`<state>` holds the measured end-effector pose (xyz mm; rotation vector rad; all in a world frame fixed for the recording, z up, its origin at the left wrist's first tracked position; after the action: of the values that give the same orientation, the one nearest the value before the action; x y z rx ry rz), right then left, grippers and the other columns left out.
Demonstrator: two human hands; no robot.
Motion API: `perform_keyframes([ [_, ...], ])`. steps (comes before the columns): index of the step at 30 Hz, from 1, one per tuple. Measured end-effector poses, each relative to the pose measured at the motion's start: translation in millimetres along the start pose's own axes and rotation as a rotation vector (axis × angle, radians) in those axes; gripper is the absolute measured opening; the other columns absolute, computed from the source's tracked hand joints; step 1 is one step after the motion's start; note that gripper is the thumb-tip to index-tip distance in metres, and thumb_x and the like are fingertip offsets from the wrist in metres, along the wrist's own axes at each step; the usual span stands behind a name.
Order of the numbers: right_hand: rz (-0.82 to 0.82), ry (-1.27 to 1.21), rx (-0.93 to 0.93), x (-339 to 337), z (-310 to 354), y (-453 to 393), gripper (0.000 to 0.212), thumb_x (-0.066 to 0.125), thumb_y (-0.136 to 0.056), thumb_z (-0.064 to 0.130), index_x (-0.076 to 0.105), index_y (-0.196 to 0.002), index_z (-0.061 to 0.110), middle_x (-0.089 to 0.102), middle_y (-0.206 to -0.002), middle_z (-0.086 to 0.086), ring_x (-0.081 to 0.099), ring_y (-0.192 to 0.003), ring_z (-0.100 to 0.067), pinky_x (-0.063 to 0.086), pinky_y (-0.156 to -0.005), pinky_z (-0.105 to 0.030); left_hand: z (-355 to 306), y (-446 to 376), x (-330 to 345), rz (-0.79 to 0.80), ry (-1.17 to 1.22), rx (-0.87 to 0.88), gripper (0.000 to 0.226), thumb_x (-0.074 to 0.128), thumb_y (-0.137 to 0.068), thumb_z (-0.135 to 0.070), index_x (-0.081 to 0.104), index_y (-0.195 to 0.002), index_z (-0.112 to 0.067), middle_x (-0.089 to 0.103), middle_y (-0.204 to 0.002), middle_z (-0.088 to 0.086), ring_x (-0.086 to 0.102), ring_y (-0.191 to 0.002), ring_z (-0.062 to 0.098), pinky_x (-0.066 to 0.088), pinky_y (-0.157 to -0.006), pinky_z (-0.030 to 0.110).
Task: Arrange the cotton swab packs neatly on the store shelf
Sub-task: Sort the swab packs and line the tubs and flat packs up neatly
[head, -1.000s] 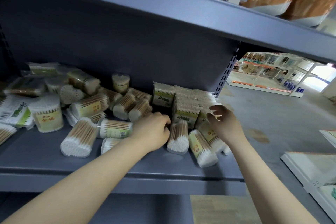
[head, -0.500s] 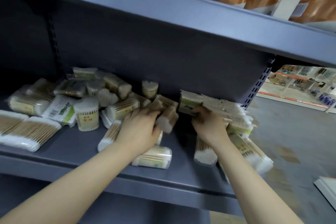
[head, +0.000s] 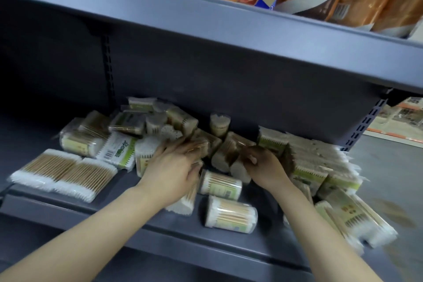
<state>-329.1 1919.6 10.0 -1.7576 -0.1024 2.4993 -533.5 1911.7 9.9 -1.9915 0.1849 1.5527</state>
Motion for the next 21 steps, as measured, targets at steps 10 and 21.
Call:
perform_keyframes([
  [10,-0.099,-0.091,-0.013,-8.2,30.1,-9.1,0.025,0.048,-0.088,0.009,0.062,-0.107,0.014,0.064,-0.111,-0.008,0.058,-0.104,-0.025,0.047,-0.084,-0.034,13.4,5.3,-7.0,-0.059,0.027,0.033,0.039,0.04,-0.074,-0.035,0.073,-0.088,-0.019,0.07,-0.095,0.002,0.066,-0.088,0.03,0.051,-0.079,0.044],
  [21,0.08,-0.219,-0.269,11.3,90.3,-24.7,0.037,0.048,-0.093,0.016,0.052,-0.128,0.025,0.054,-0.13,0.004,0.051,-0.115,-0.011,0.032,-0.078,-0.014,62.4,27.7,-28.9,-0.27,0.008,-0.136,0.043,0.04,-0.074,-0.033,0.071,-0.099,-0.016,0.069,-0.097,0.005,0.065,-0.084,0.032,0.049,-0.071,0.039],
])
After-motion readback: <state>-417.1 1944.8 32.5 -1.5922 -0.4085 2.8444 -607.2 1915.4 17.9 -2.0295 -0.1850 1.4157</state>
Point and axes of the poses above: each hand's wrist, its own y-axis away from the middle knuckle, its own x-axis out of the palm, z = x × y, the point moved 4 cm from there along -y, towards the middle knuckle
